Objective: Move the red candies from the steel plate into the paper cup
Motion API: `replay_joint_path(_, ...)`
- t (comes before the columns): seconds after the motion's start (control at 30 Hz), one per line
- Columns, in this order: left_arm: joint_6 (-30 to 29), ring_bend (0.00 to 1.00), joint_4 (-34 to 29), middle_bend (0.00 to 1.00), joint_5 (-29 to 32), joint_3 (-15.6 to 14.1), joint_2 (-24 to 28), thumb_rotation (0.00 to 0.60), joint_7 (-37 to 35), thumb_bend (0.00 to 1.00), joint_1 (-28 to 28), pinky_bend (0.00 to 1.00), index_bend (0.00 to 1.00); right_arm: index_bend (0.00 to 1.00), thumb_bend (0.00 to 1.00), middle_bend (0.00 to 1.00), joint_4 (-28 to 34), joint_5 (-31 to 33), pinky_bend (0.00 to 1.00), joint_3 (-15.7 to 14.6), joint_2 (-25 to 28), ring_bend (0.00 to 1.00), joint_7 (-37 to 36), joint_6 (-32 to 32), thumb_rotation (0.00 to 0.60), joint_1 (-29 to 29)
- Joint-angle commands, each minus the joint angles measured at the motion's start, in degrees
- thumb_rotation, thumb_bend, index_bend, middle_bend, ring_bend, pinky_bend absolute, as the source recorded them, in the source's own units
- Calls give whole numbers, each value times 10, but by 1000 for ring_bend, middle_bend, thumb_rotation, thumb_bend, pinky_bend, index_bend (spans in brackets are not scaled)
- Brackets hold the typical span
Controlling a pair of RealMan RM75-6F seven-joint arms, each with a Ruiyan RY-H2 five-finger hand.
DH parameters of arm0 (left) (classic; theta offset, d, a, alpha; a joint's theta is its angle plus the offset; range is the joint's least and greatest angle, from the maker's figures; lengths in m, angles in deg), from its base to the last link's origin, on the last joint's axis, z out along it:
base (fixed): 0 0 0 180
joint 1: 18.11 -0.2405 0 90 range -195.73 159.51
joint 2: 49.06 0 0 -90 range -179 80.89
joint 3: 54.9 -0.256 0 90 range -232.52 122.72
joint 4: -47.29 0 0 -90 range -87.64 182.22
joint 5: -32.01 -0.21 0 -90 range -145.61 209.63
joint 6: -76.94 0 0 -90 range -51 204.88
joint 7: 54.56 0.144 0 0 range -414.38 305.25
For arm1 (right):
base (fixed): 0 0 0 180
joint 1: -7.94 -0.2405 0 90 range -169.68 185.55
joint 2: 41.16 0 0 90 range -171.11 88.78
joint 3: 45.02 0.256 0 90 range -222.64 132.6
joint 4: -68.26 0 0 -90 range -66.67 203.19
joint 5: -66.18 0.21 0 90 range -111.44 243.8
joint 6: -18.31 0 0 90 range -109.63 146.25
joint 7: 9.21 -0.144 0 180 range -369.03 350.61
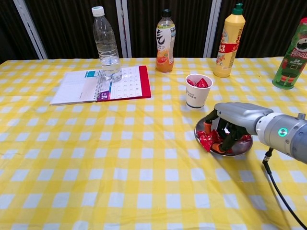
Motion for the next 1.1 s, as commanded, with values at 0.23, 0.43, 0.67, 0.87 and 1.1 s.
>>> replay_joint_path(0.23,0,0,2,0,-1,0,0,600,-3,36,0,0,0,571,521,811,-5,-1,1000,1,-4,902,-2,3,600,2)
replay_joint_path(0.43,0,0,2,0,-1,0,0,600,-5,35,0,0,0,595,583,811,0,-3,1000,4,-1,902,0,1,600,3)
replay_joint_path(0.67,0,0,-2,0,-1,0,1,600,-3,35,0,0,0,604,627,811,11,-2,1000,8,5,901,3,-5,600,4)
replay_joint_path(0.87,-1,0,0,0,-1,0,1,600,-5,35,-1,0,0,605,636,811,26,-3,1000,18,18,901,10,-18,600,4)
replay_joint_path(1.1,0,0,-1,0,-3,-1,2,600,-6,35,0,0,0,605,636,811,56,-4,1000,60,47,901,17,-44,600,-7)
